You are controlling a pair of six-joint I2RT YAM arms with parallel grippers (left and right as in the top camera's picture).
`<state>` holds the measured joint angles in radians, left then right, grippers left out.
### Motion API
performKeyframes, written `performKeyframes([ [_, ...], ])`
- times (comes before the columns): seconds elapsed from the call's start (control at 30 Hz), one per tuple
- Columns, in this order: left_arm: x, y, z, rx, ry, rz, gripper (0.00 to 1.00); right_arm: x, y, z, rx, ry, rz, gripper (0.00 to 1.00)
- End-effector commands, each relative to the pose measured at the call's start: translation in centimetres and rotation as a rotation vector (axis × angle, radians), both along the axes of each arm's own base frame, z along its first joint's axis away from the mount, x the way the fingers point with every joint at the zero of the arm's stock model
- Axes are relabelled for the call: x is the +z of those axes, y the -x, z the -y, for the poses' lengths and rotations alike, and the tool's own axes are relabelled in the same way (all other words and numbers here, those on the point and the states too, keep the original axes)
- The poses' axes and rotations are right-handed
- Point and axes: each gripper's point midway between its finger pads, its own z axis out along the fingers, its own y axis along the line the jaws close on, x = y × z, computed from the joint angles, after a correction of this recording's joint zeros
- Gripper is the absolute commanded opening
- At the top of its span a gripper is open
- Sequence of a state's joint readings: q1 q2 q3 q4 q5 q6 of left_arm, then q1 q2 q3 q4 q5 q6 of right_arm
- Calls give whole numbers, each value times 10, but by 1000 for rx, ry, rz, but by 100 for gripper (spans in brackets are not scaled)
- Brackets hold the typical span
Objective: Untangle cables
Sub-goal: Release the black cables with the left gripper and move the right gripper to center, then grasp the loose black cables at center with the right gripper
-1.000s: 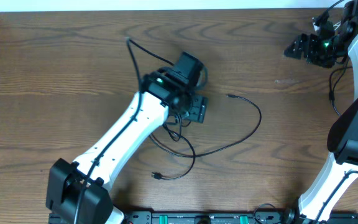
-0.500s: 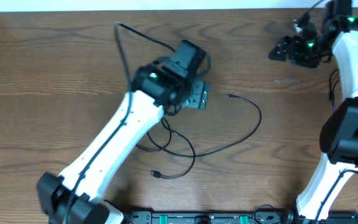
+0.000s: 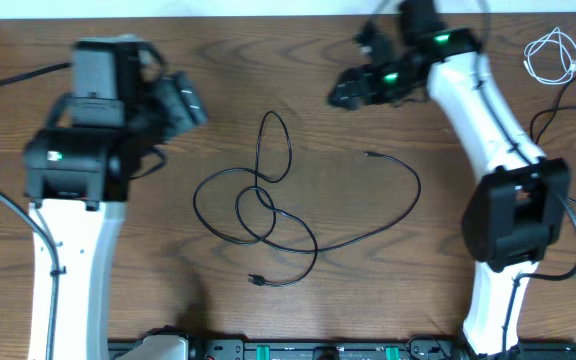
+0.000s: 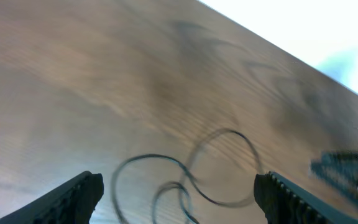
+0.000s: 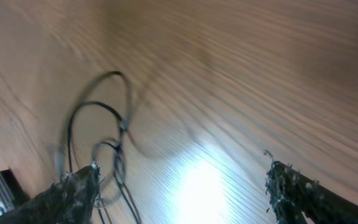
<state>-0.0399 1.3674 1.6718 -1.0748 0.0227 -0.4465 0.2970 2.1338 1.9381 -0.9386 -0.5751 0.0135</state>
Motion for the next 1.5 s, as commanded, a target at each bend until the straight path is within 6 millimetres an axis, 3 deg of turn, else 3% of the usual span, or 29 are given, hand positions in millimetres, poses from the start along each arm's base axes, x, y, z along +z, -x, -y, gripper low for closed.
performKeyframes([
  [0.0, -7, 0, -28, 103, 35, -33, 83, 0, 5, -33, -37, 68, 31, 86],
  [0.17, -23, 2, -61, 167, 12, -95, 83, -19, 16, -84, 14, 85, 60, 84],
  [0.33, -44, 8, -87, 244, 25, -185, 83, -50, 18, -101, -36, 99, -3, 71],
  [0.5, -60, 8, -97, 263, 30, -247, 83, -60, 17, -100, -46, 102, -27, 41],
  [0.53, -62, 8, -97, 257, 26, -253, 83, -57, 16, -100, -45, 97, -21, 31],
  [0.6, -64, 6, -98, 255, 25, -258, 83, -48, 15, -98, -35, 90, 1, 2],
  [0.67, -66, 5, -98, 255, 26, -263, 83, -30, 12, -90, -22, 87, 42, 1],
  [0.83, -67, 2, -98, 254, 26, -262, 83, 32, -5, -25, -168, 139, 137, 1],
  [0.9, -67, 1, -99, 254, 25, -258, 83, 47, -5, 11, -225, 194, 149, 1],
  [0.93, -66, 0, -99, 244, 17, -255, 83, 60, -3, 51, -281, 254, 157, 1],
  [1.13, -64, -4, -100, 237, 9, -235, 83, 89, -8, 140, -392, 308, 189, 1],
  [1.27, -63, -6, -100, 236, 9, -227, 83, 86, -7, 167, -389, 384, 193, 1],
  [1.47, -66, -5, -100, 236, 10, -235, 83, 63, 26, 169, -317, 643, 112, 1],
])
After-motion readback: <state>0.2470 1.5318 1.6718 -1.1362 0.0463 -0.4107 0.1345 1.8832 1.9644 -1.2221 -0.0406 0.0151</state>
